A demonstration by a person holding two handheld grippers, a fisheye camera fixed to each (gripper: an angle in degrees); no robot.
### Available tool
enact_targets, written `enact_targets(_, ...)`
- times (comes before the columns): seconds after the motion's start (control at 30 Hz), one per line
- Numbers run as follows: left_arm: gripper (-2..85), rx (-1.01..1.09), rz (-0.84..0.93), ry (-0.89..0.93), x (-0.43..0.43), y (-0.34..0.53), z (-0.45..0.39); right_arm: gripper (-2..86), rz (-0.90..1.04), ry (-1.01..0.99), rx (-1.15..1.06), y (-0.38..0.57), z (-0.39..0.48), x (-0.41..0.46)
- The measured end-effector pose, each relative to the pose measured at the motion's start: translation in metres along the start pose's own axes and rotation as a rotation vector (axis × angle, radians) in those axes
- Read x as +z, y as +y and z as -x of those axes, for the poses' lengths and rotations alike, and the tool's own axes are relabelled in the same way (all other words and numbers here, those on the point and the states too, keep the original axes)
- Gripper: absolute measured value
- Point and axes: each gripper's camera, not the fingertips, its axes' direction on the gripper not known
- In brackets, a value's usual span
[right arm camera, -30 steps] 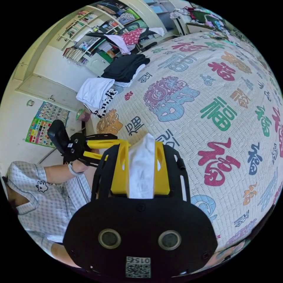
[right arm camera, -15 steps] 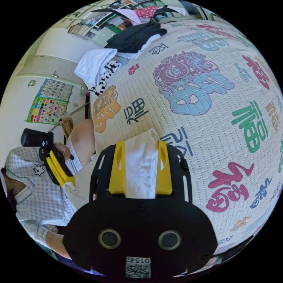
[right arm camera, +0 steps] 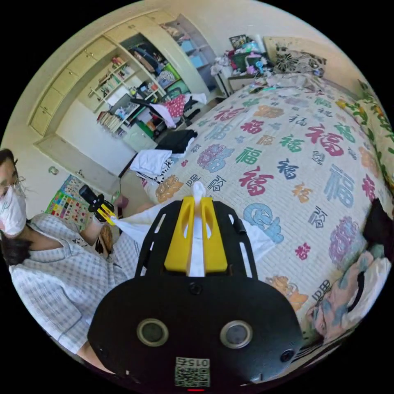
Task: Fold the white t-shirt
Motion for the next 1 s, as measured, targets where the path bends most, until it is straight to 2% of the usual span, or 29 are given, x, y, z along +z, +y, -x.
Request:
enact_targets(0.2, 0.2, 0.055, -0.122, -0.113, -0.048, -0.011, -0.022, 1.7, -0.335, 0.115, 0.095, 0.119, 0.043, -0.106)
enact_targets(0.5, 0.0, 0.083, -0.243, -0.192, -0.082, -0.035, -0.038, 1.9, -0.54, 0.105, 0.105, 0.239, 0.099, -0.151)
enact_targets(0.7, -0.1, 0.028, -0.304, -0.152, -0.077, -0.037, -0.032, 2.0, -0.597, 0.091, 0.174, 0.294, 0.118, -0.149)
enact_targets(0.83, -0.1, -0.024, -0.27, -0.125, -0.044, -0.054, 0.001, 2.2, -0.62, 0.109, 0.227, 0.308, 0.115, -0.146)
enact_targets(1.0, 0.2, -0.11, -0.147, -0.069, 0.043, -0.088, 0.086, 2.8, -0.477, 0.21, 0.323, 0.273, 0.054, -0.111)
